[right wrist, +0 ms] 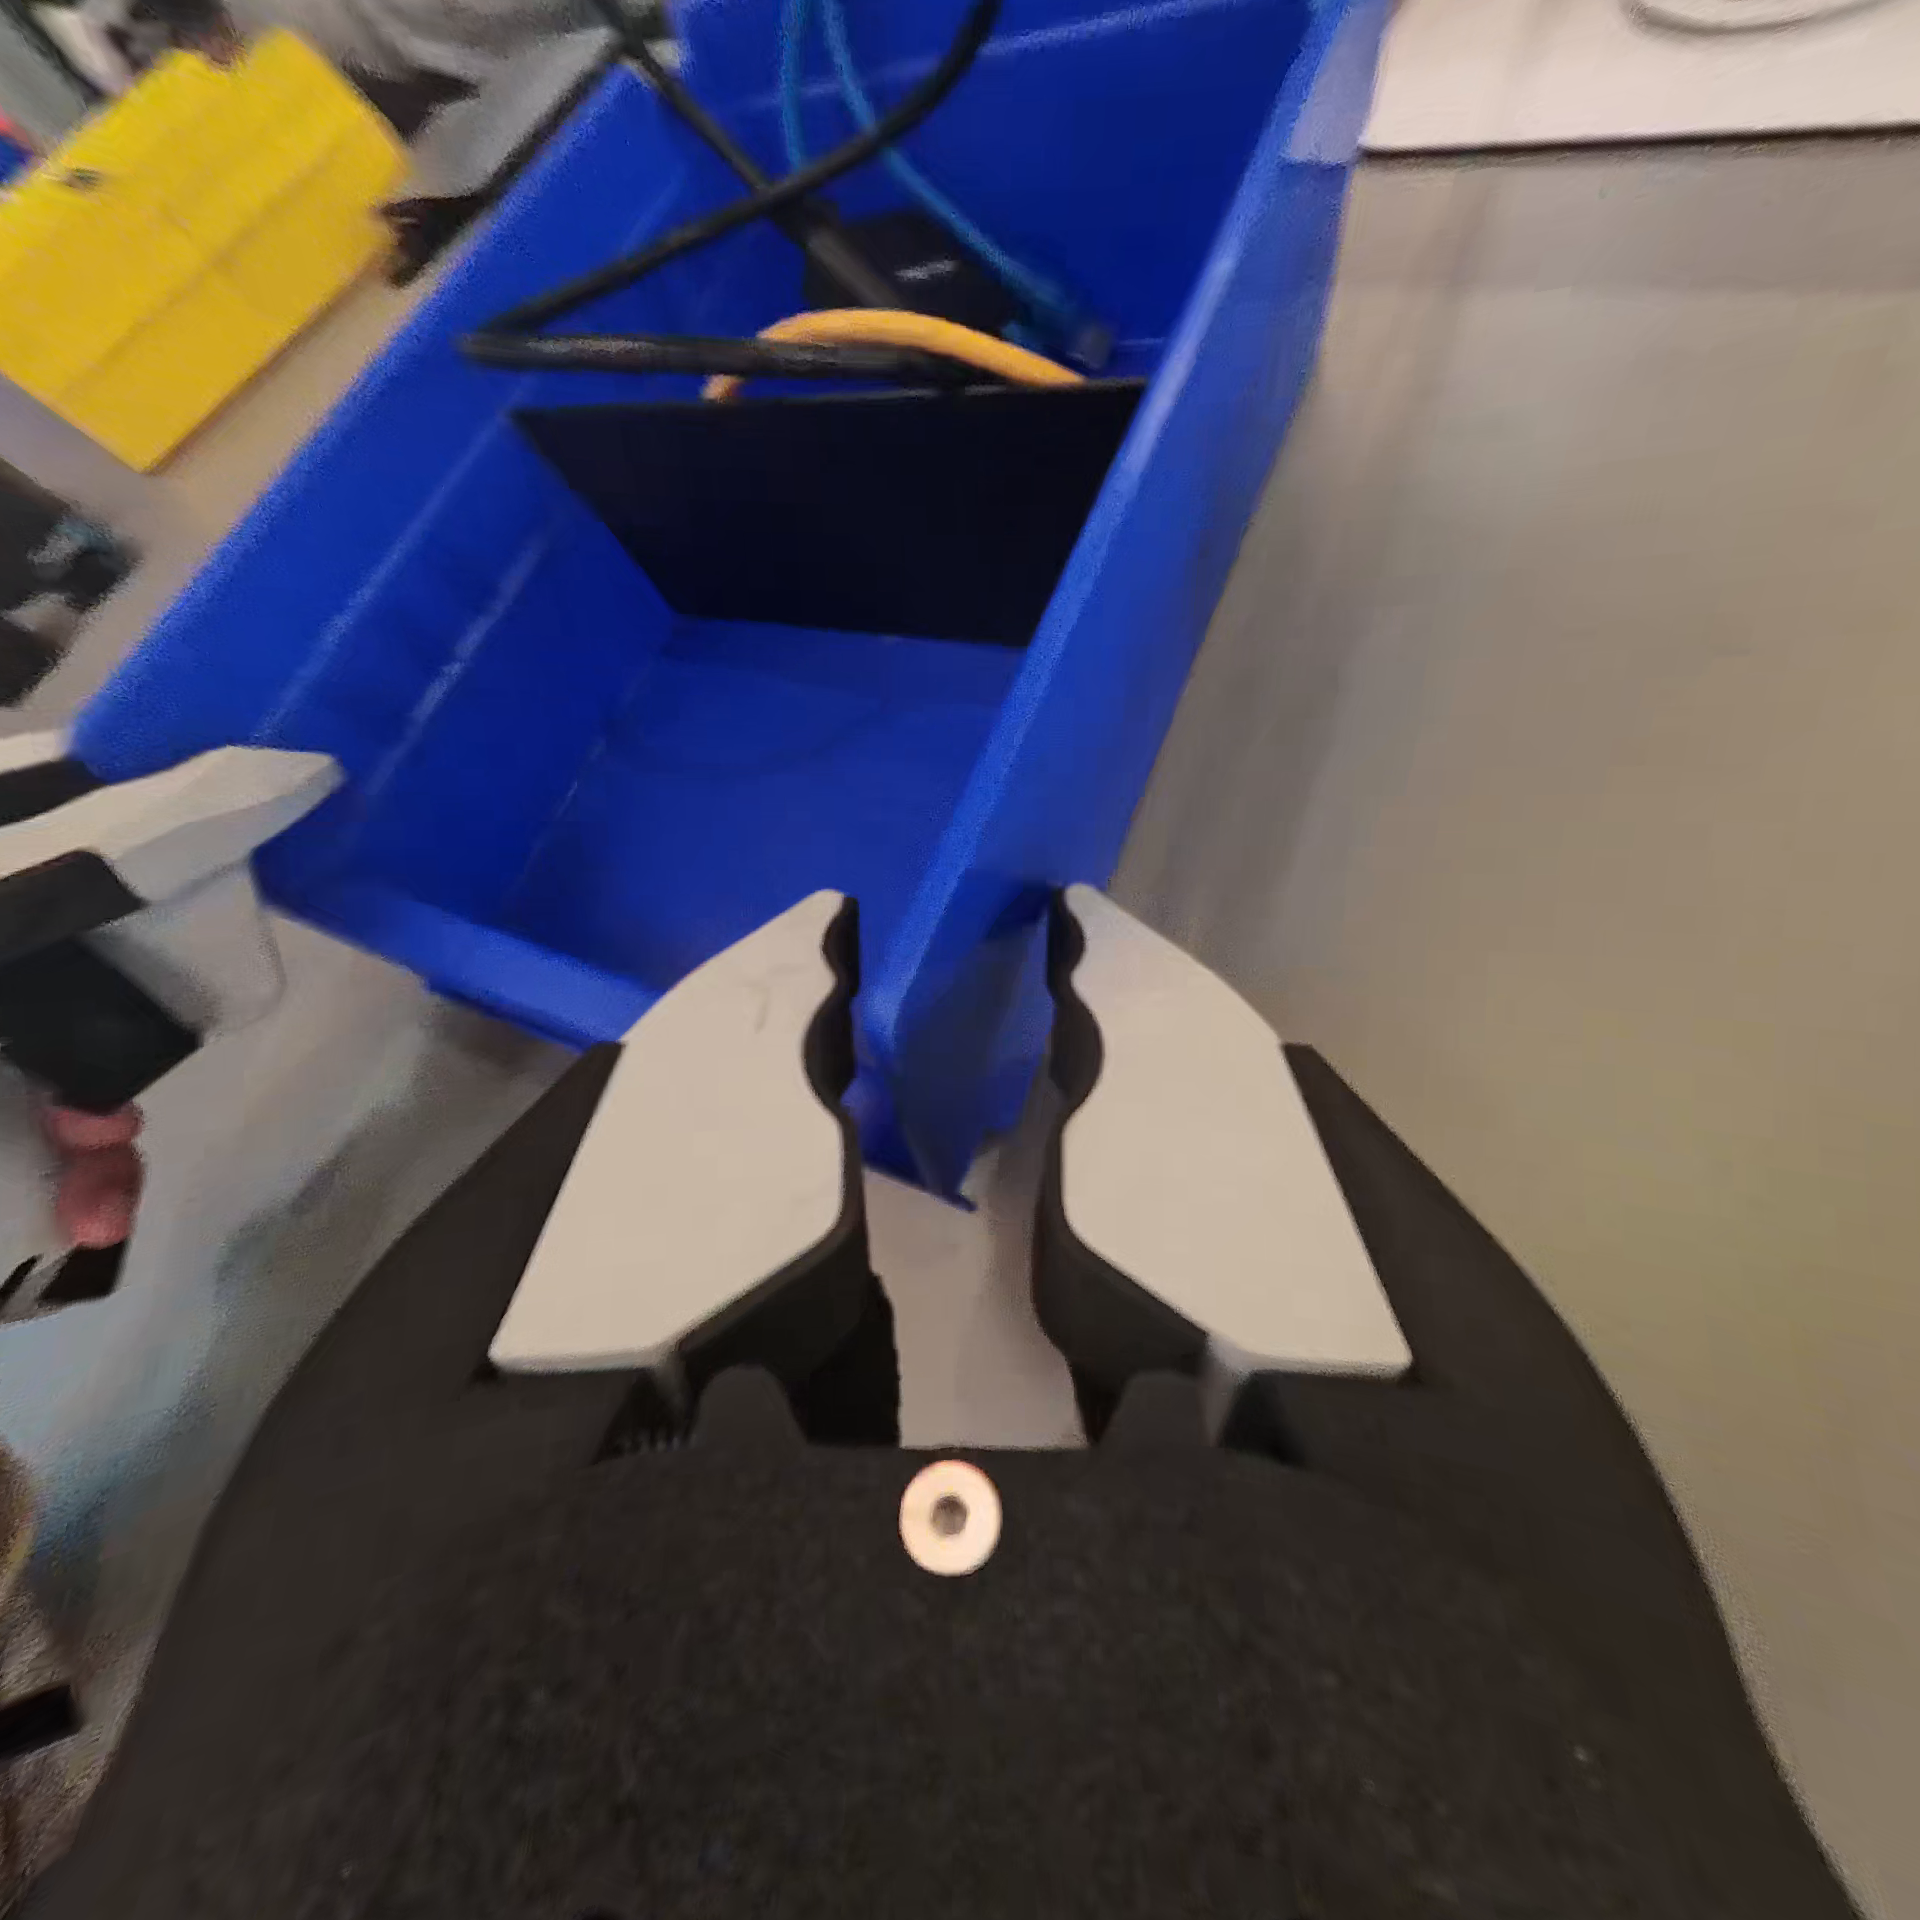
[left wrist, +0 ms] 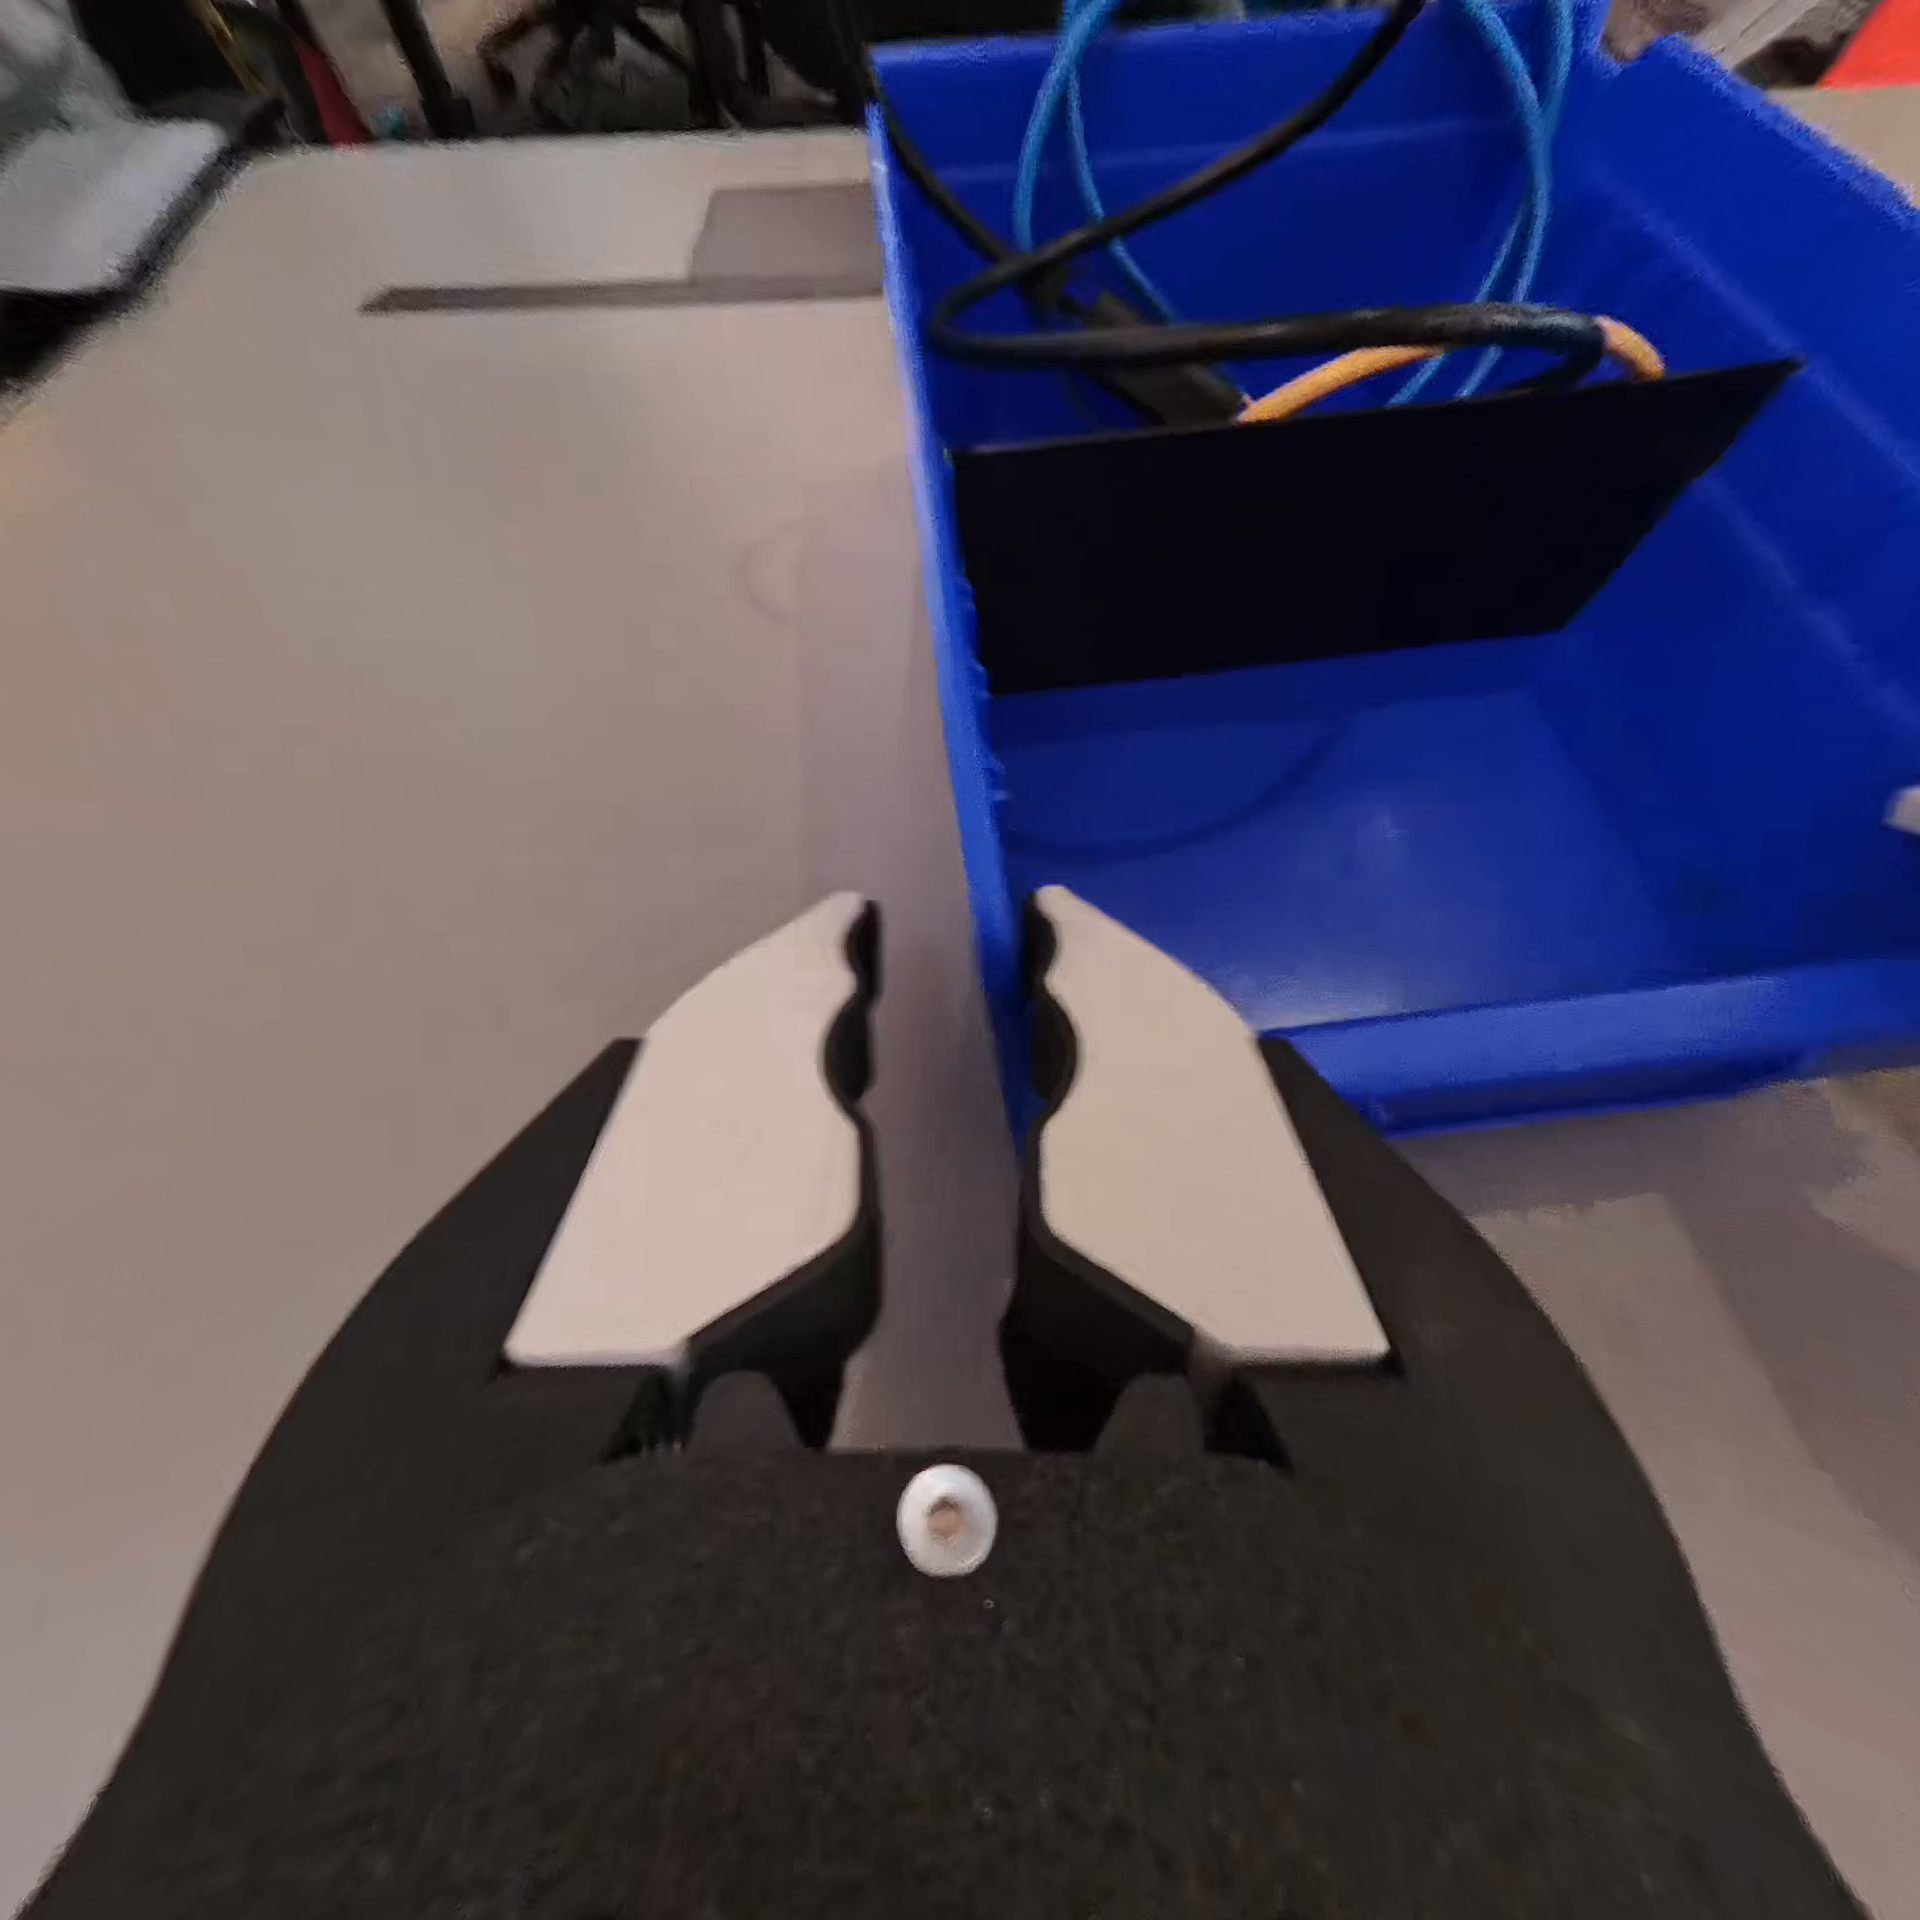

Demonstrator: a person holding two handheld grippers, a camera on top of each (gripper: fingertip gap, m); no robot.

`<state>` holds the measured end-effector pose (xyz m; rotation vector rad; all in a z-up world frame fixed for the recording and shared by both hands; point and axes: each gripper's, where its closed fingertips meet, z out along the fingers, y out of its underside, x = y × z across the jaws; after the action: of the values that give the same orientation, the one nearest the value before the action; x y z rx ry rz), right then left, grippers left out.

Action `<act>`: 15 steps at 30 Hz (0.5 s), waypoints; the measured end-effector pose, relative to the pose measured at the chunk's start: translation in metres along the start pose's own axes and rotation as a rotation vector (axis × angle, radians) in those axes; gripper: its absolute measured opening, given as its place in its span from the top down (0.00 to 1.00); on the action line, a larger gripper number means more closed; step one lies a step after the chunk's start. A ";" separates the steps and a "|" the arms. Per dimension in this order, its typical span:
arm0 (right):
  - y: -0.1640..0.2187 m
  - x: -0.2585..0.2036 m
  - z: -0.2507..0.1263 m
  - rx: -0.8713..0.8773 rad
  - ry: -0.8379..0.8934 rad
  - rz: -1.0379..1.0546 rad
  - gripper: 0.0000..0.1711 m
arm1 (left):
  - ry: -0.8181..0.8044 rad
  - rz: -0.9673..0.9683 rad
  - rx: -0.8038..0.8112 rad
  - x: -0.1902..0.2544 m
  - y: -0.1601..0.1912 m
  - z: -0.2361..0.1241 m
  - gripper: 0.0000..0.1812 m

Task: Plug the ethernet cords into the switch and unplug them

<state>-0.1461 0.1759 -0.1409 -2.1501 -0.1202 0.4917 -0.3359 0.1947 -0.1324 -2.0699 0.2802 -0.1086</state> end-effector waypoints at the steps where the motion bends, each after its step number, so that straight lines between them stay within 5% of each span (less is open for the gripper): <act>1: 0.001 0.005 0.003 0.000 0.064 -0.022 0.87 | 0.053 -0.018 -0.028 0.007 0.003 0.006 0.98; 5: -0.001 0.005 0.002 -0.008 0.251 -0.029 0.94 | 0.079 -0.076 -0.070 0.003 0.000 0.006 0.98; 15: -0.004 -0.109 0.047 0.068 0.247 -0.063 0.94 | -0.041 -0.061 -0.004 -0.118 -0.008 -0.022 0.99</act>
<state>-0.2641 0.1850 -0.1288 -2.1144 -0.0318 0.1884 -0.4533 0.2089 -0.1103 -2.0823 0.1925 -0.1023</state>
